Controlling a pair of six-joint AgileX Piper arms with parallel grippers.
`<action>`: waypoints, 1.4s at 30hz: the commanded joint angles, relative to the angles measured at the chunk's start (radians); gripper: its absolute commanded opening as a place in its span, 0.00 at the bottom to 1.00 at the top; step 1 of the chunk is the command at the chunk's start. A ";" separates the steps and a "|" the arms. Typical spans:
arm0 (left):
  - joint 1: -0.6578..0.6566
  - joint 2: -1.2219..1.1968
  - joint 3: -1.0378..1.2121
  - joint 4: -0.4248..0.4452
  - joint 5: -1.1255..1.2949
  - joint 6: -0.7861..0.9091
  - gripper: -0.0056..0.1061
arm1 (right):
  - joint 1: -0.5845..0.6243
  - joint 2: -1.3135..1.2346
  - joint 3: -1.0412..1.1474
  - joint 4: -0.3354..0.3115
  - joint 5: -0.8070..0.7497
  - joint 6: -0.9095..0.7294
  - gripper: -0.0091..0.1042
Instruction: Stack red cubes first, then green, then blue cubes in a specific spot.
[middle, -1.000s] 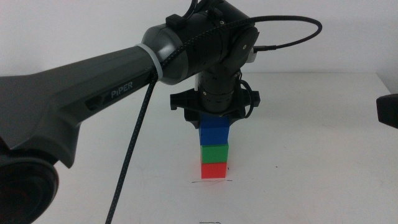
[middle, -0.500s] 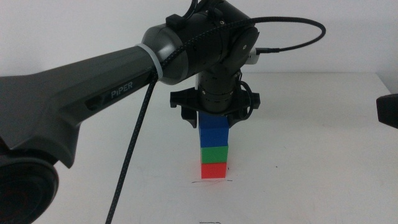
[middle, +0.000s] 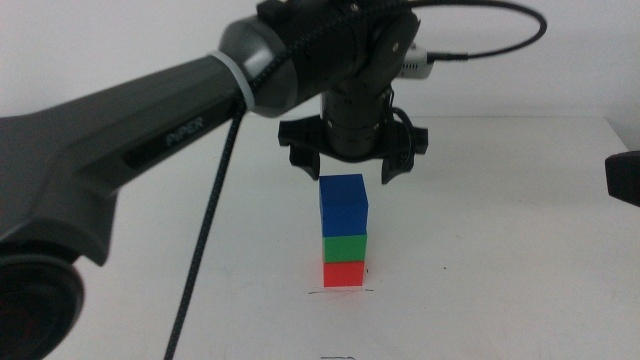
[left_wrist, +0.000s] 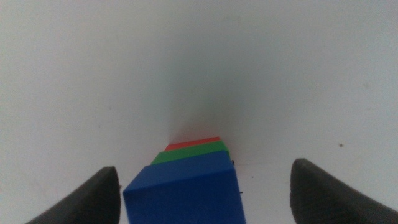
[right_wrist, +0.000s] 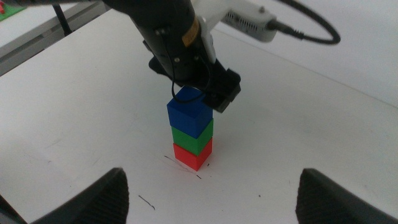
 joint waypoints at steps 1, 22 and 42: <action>-0.004 -0.087 -0.044 0.014 0.075 0.014 0.89 | -0.009 0.001 -0.029 -0.005 -0.063 -0.012 0.90; -0.003 -0.425 -0.045 0.307 0.075 0.149 0.89 | -0.009 0.001 -0.029 -0.005 -0.063 -0.012 0.90; 0.552 -1.022 0.449 0.034 -0.219 0.451 0.89 | -0.009 0.001 -0.029 -0.005 -0.063 -0.012 0.90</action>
